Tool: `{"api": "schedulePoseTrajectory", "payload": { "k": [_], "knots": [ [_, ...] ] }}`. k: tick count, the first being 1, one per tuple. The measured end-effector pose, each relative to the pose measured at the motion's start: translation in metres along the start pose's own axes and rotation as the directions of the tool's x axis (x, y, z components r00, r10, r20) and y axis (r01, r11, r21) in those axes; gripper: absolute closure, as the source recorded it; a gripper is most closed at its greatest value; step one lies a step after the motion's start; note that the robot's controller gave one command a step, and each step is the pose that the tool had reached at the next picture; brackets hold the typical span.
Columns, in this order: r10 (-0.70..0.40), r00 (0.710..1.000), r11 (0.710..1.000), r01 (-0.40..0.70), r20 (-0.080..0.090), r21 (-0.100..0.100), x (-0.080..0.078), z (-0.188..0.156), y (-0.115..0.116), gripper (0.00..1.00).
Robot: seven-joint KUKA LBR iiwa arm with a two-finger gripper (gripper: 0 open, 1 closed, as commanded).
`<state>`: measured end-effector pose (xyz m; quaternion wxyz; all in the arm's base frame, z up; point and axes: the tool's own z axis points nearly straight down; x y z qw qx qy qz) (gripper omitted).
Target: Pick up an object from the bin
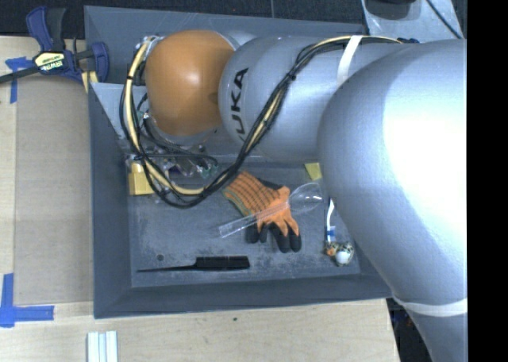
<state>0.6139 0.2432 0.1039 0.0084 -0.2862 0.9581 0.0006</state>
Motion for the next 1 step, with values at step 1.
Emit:
{"api": "schedulePoseTrajectory", "payload": {
  "k": [1],
  "knots": [
    [0.000, 1.000, 1.000, 0.000, 0.010, 0.003, -0.0036, -0.0513, -0.0009, 1.00]
  ]
}}
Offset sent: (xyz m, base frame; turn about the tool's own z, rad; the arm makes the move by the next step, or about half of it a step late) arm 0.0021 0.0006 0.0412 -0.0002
